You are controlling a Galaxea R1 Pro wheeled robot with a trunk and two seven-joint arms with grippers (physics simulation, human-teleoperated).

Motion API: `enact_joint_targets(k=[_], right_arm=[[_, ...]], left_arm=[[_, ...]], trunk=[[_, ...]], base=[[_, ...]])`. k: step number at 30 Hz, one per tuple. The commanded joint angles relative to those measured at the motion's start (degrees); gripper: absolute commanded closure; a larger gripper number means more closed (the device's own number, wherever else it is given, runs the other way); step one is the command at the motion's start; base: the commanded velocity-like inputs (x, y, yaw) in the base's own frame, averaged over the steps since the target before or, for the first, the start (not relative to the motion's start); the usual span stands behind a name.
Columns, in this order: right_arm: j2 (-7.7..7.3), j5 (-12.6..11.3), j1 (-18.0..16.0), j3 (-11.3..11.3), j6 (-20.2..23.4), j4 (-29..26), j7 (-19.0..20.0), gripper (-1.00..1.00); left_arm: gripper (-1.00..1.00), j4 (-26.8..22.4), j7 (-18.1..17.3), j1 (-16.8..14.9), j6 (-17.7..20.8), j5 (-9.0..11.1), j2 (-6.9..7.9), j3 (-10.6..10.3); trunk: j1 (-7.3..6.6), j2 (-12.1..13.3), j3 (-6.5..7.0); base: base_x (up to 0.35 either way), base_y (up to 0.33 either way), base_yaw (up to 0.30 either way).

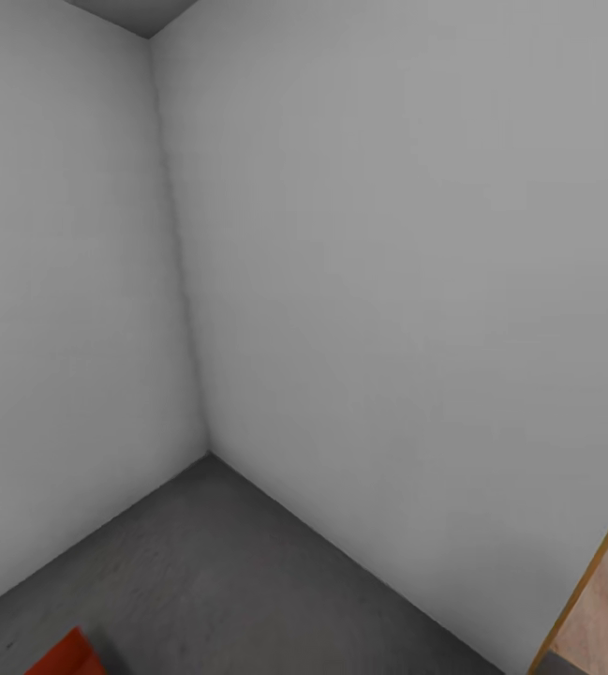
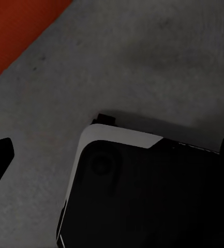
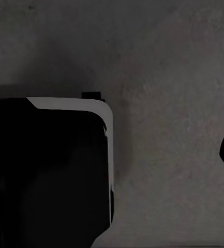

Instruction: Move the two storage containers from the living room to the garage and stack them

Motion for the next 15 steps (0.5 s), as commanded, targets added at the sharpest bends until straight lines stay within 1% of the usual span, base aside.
enact_joint_targets(k=[1,15], right_arm=[[0.04,-0.5,-0.1,0.5,-0.3,0.2,0.0,-1.00],[0.11,-0.6,-0.1,0.5,-0.2,0.2,0.0,-1.00]], left_arm=[[-1.00,0.0,0.1,0.0,-0.2,0.2,0.00,0.1],[-1.00,0.0,0.1,0.0,-0.2,0.2,0.01,0.1]], trunk=[[0.02,0.0,-0.02],[0.02,0.0,-0.02]], base=[[0.000,0.000,-0.296],[0.000,0.000,-0.298]])
